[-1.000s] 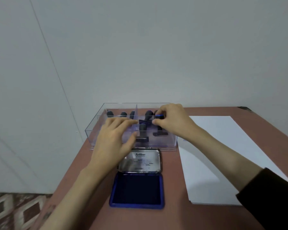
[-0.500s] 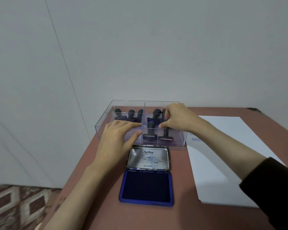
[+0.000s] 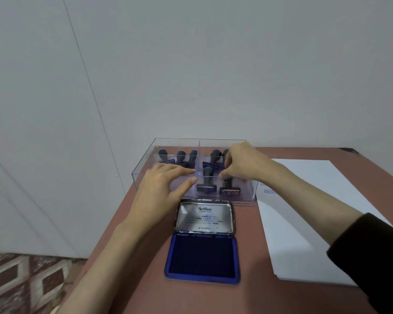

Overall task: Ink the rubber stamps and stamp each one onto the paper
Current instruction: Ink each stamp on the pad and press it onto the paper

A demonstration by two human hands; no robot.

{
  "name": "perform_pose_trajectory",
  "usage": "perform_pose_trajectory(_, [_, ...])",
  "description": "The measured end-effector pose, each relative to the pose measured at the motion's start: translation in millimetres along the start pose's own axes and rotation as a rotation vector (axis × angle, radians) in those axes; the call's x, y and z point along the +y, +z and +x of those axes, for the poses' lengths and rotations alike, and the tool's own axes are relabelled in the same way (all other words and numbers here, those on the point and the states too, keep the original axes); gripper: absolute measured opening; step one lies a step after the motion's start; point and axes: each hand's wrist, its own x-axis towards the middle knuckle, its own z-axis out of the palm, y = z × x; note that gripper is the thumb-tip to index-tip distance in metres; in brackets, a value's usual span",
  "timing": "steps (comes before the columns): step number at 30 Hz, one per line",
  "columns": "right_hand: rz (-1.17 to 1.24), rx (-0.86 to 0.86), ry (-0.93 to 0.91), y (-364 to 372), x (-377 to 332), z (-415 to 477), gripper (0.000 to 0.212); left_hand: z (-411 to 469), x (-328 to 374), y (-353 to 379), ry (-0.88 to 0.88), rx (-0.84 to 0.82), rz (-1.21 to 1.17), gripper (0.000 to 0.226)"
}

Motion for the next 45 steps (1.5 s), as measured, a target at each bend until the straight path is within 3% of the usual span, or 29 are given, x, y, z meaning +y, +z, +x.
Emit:
perform_pose_trajectory(4, [0.101,0.142,-0.025,-7,-1,1,0.016,10,-6,-17,-0.054,0.142,0.016,0.033])
perform_pose_trajectory(7, [0.251,0.260,-0.063,-12,-14,16,0.010,21,-24,-29,-0.209,0.219,0.054,0.026])
perform_pose_trajectory(12, [0.402,0.204,-0.196,3,-59,61,0.009,23,-41,-27,-0.482,0.128,-0.071,0.048])
perform_pose_trajectory(18, [0.135,0.080,-0.153,36,-96,105,0.009,19,-45,-18,-0.564,0.099,-0.251,0.046])
perform_pose_trajectory(20, [0.058,0.064,-0.114,40,-101,111,0.027,18,-43,-19,-0.557,0.106,-0.259,0.044])
perform_pose_trajectory(29, [0.046,0.055,-0.041,58,-107,124,0.036,17,-39,-19,-0.554,0.133,-0.282,0.040])
perform_pose_trajectory(33, [0.217,0.071,0.009,63,-103,129,0.030,17,-41,-20,-0.573,0.125,-0.278,0.042])
perform_pose_trajectory(36, [0.414,0.089,0.045,63,-98,131,0.009,18,-41,-19,-0.586,0.129,-0.280,0.043])
perform_pose_trajectory(42, [0.867,0.176,0.078,46,-90,114,0.043,19,-43,-19,-0.589,0.110,-0.233,0.046])
perform_pose_trajectory(45, [1.096,0.209,0.065,29,-89,96,0.039,16,-39,-17,-0.508,0.193,-0.167,0.045])
